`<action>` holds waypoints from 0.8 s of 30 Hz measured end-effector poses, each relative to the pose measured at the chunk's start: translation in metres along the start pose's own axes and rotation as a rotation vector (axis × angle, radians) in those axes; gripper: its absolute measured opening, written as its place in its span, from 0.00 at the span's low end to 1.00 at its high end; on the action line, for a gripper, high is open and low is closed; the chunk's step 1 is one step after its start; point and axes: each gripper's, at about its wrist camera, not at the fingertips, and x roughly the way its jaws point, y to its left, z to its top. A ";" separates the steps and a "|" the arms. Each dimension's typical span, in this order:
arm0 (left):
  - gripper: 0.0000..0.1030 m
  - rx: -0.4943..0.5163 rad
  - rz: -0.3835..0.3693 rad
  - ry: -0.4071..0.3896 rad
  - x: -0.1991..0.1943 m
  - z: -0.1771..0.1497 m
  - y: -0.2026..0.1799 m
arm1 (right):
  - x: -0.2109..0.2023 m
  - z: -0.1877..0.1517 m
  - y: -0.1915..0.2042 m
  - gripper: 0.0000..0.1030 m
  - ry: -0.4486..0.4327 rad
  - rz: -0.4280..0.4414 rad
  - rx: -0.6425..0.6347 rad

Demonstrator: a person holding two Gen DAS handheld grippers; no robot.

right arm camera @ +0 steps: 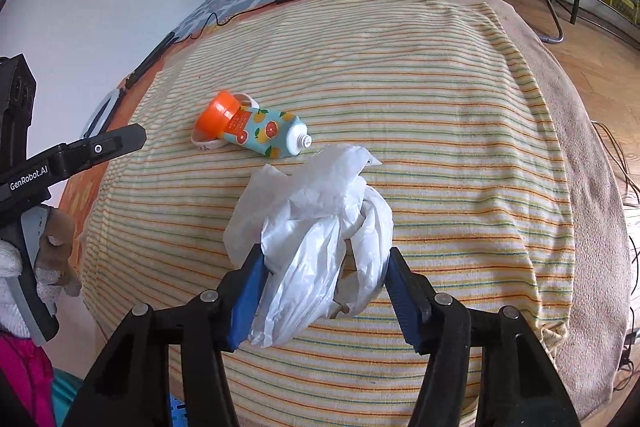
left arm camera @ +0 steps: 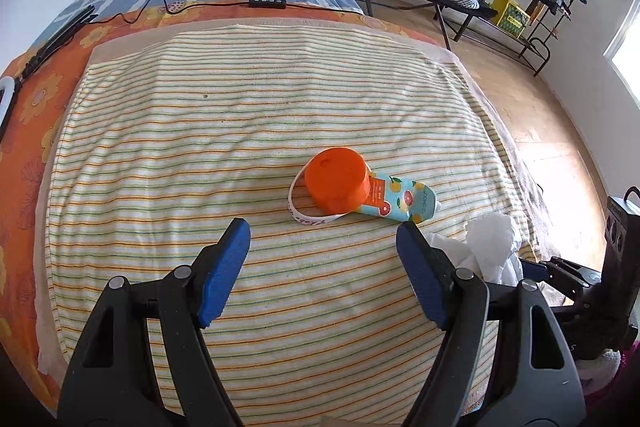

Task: Collect trash
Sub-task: 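Grasp the orange-lidded cup with the left gripper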

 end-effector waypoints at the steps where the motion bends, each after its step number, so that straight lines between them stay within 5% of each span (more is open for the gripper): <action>1: 0.76 -0.002 -0.002 0.004 0.004 0.002 -0.001 | 0.000 0.001 -0.002 0.63 0.002 0.000 0.002; 6: 0.76 -0.019 -0.006 0.016 0.019 0.008 -0.001 | 0.002 0.001 -0.005 0.76 0.008 -0.003 0.009; 21: 0.63 -0.081 -0.039 0.042 0.047 0.021 0.007 | 0.013 0.005 0.007 0.76 0.019 0.000 -0.008; 24: 0.53 -0.076 -0.032 0.051 0.052 0.021 0.006 | 0.014 0.004 0.007 0.76 0.019 -0.003 -0.012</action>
